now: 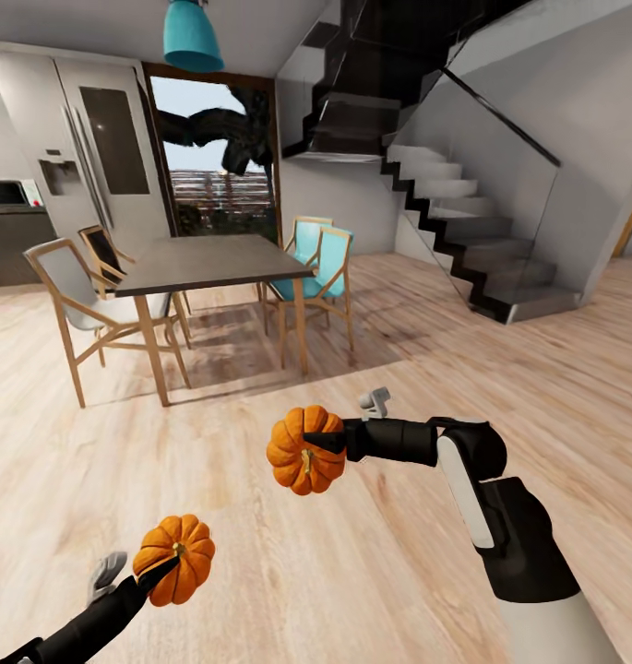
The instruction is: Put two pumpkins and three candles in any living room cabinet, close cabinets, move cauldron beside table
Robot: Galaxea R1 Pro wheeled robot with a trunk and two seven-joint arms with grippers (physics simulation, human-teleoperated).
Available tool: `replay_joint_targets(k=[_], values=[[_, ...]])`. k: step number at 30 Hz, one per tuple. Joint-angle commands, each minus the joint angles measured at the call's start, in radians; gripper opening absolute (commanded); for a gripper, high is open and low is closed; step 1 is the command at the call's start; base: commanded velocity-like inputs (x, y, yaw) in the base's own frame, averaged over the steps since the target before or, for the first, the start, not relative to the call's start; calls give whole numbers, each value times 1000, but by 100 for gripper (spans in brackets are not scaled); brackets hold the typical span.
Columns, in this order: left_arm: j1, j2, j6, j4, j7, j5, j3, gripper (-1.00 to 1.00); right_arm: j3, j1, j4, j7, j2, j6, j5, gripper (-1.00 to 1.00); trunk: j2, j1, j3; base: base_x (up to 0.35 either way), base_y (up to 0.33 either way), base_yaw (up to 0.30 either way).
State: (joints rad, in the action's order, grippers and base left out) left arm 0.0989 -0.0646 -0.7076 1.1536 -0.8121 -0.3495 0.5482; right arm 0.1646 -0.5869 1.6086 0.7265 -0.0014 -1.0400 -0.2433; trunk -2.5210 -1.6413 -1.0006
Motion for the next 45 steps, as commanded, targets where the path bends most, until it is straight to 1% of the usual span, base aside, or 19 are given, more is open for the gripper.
replay_joint_targets(k=[1,8,11,14,18,26,45], values=[[1,0,-7,0,-1,-6,1,-100,0,-1,1,1,0,-7,-7,-100,0,1,4,0,0,277],[1,0,-7,0,-1,-6,1,-100,3,-1,0,0,1,-7,-6,-100,2,4,34,0,0,278],[1,-1,-7,0,-1,-6,2,-100,11,-1,-1,0,1,-7,-5,-100,2,5,46,0,0,267],[1,-1,-7,1,-3,-7,15,-100,22,0,-1,-1,1,-7,-6,-100,3,7,57,0,0,143],[1,-1,-6,1,-4,-7,29,-100,36,3,-1,-1,1,-7,-6,-100,4,8,73,0,0,54],[1,-1,-6,2,-4,-7,36,-100,46,4,-1,-1,1,-7,-8,-100,6,12,103,0,0,11],[1,-1,-7,6,-1,-6,37,-100,49,3,-9,-1,3,-7,-8,-100,10,20,148,0,0,0]])
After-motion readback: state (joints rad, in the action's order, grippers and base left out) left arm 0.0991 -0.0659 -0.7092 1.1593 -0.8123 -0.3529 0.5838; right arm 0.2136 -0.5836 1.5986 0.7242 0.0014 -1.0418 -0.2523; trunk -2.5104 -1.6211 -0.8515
